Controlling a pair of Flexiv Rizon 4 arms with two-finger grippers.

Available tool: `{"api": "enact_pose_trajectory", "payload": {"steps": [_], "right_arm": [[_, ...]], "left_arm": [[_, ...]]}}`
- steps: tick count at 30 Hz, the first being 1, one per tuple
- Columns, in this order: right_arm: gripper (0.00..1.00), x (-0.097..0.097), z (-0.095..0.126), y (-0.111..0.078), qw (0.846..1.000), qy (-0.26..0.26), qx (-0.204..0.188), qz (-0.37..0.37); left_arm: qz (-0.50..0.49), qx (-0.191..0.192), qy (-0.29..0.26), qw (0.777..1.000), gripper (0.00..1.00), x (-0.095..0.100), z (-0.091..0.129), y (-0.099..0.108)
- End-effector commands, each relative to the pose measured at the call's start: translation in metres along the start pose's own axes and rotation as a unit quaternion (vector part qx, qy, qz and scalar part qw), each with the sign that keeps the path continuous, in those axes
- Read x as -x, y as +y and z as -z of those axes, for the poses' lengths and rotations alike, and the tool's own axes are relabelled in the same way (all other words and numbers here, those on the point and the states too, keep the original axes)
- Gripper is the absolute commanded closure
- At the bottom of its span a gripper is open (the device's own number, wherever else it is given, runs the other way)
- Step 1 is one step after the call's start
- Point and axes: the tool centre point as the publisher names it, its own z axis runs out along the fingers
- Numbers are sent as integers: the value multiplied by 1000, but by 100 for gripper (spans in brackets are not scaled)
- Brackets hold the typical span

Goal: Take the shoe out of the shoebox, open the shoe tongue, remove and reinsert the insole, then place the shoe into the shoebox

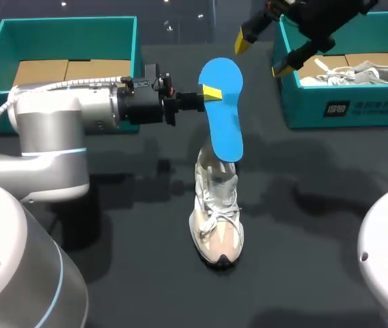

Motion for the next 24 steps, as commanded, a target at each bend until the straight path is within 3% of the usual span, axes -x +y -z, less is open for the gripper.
{"api": "enact_pose_trajectory", "payload": {"steps": [1, 24], "right_arm": [[0, -10, -5, 1, 995, -98, -2, -2], [0, -51, -30, -1, 973, -232, -14, -17]], "left_arm": [[0, 0, 0, 1000, 100, 1, -1, 0], [0, 0, 0, 1000, 100, 1, -1, 0]]}}
